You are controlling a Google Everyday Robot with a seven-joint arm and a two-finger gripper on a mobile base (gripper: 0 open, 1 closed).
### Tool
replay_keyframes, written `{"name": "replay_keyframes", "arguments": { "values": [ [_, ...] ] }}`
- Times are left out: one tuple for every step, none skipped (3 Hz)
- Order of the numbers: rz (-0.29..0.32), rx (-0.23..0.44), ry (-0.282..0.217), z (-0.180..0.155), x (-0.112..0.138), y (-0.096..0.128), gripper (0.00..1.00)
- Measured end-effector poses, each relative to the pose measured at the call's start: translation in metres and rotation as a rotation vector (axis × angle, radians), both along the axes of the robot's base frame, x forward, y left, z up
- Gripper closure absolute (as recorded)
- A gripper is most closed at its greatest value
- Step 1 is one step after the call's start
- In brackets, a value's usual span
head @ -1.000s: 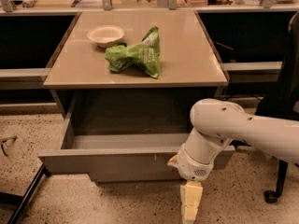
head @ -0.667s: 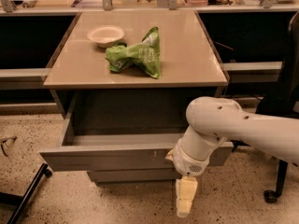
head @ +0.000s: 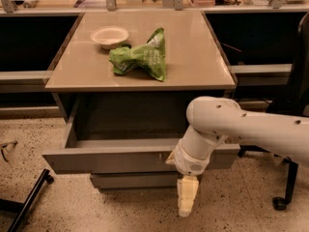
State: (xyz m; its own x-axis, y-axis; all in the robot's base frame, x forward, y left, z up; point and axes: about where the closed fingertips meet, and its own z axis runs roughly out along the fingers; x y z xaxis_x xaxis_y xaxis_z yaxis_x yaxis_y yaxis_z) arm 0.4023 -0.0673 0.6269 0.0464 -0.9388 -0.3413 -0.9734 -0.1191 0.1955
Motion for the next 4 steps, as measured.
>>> {"name": "replay_keyframes", "arguments": {
  "values": [
    [0.032, 0.023, -0.049, -0.007, 0.037, 0.010, 0.00],
    [0.032, 0.031, -0.123, -0.006, 0.065, 0.017, 0.00],
    [0.038, 0.070, -0.151, -0.003, 0.080, 0.021, 0.00],
    [0.036, 0.070, -0.153, -0.003, 0.081, 0.020, 0.00]
  ]
}}
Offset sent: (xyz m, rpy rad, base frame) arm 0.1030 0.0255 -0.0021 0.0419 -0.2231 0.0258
